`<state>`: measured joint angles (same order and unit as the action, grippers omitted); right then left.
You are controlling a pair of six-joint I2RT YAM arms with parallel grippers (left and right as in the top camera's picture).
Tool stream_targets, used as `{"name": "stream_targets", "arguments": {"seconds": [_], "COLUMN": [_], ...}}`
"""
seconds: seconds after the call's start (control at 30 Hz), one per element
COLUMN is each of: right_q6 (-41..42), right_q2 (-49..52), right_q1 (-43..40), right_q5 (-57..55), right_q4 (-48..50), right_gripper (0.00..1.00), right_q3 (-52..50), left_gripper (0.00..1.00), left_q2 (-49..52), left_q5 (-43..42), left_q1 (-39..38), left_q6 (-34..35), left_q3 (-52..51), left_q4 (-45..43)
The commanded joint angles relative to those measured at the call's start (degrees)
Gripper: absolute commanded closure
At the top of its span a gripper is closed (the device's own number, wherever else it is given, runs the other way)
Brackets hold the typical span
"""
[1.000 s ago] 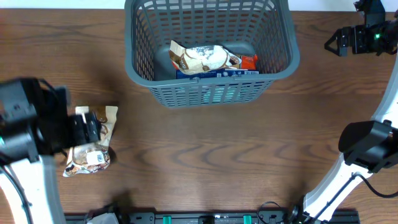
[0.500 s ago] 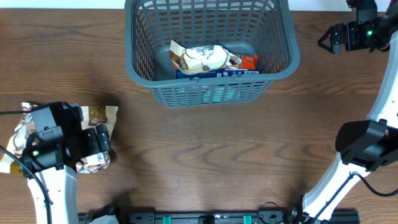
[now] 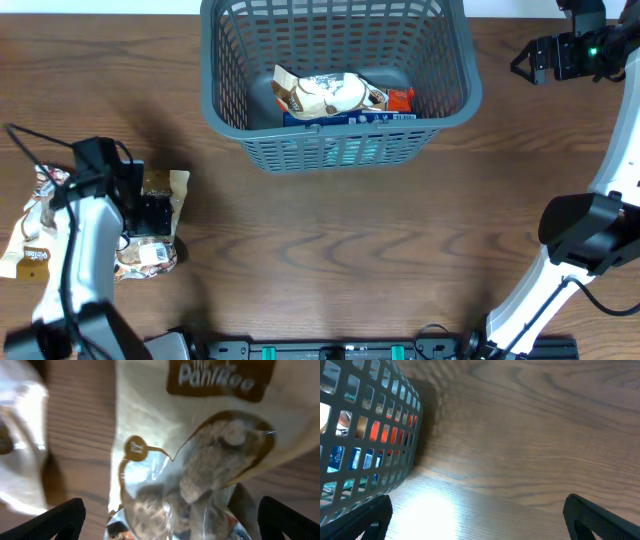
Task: Pack container
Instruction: 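Lower the left gripper onto the PanTree beige pouch and grasp it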
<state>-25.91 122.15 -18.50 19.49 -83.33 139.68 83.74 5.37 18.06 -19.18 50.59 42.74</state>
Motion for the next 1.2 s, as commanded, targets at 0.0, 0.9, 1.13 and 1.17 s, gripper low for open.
{"name": "stream_targets", "arguments": {"seconds": [0.0, 0.9, 1.13, 1.17], "right_q6": [0.6, 0.6, 0.6, 0.6], "right_q2": [0.0, 0.0, 0.0, 0.0], "right_q1": [0.5, 0.5, 0.5, 0.5], "right_q5": [0.4, 0.4, 0.4, 0.4], "right_q4": [0.0, -0.2, -0.2, -0.2], "right_gripper": [0.01, 0.01, 0.01, 0.01], "right_q3": [0.0, 0.0, 0.0, 0.0], "left_gripper": [0.01, 0.66, 0.94, 0.94], "left_q2": [3.5, 15.2, 15.0, 14.9], "left_q5": [-0.4, -7.6, -9.7, -10.2], "left_q1": [0.2, 0.2, 0.2, 0.2], "left_q6": [-2.5, -3.3, -1.7, -1.1], "left_q3": [0.1, 0.1, 0.1, 0.2], "left_q4": [-0.5, -5.1, -5.1, -5.1]}}
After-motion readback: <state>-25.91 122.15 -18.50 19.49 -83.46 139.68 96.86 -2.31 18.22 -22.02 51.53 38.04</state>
